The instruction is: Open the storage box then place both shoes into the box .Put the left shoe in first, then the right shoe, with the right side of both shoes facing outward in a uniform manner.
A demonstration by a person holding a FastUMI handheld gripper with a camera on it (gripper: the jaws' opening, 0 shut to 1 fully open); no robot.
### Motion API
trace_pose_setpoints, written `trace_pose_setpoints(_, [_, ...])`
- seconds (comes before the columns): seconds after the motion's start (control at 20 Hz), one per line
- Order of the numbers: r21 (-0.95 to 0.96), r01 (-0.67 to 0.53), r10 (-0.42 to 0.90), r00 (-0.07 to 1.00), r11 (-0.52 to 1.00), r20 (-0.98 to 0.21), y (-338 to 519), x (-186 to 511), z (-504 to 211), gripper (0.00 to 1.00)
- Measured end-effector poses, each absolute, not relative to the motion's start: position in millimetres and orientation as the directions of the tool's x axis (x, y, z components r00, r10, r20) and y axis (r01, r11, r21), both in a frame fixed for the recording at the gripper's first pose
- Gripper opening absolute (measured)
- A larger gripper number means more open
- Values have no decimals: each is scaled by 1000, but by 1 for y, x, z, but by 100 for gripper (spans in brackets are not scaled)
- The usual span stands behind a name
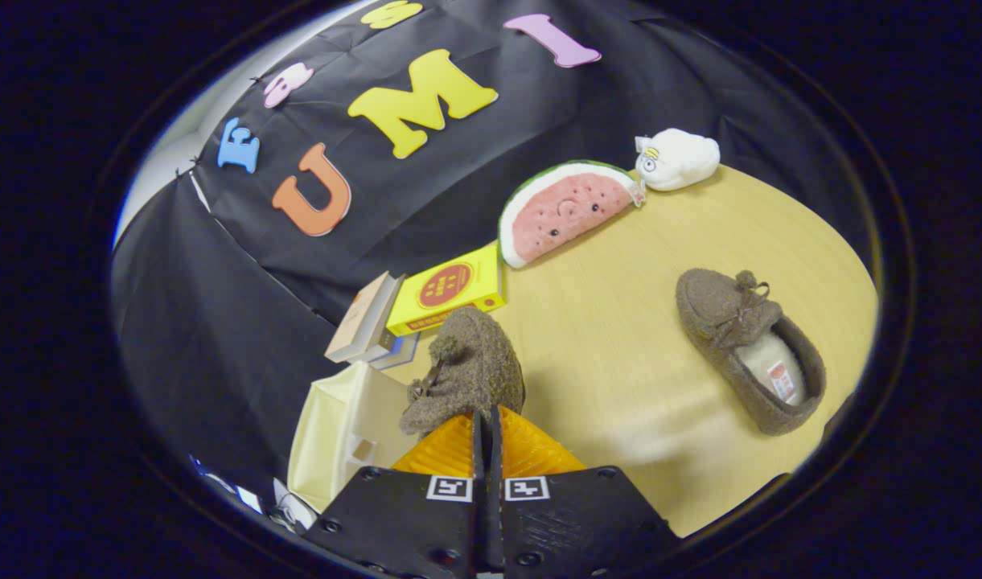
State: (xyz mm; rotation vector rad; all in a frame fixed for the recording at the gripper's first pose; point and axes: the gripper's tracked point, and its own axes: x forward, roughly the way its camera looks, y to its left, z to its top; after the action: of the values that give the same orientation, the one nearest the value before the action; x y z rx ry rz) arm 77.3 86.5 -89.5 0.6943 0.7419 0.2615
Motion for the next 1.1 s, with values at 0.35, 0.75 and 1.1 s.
trace_pose_setpoints(0.35, [728,-84,480,802,681,-357,177,64,21,0])
trace_pose_setpoints(0.75, [742,-115,542,757,660,-365,302,54,16,0])
trace_pose_setpoints(1.1, [728,-34,509,736,685,-445,346,54,-26,0])
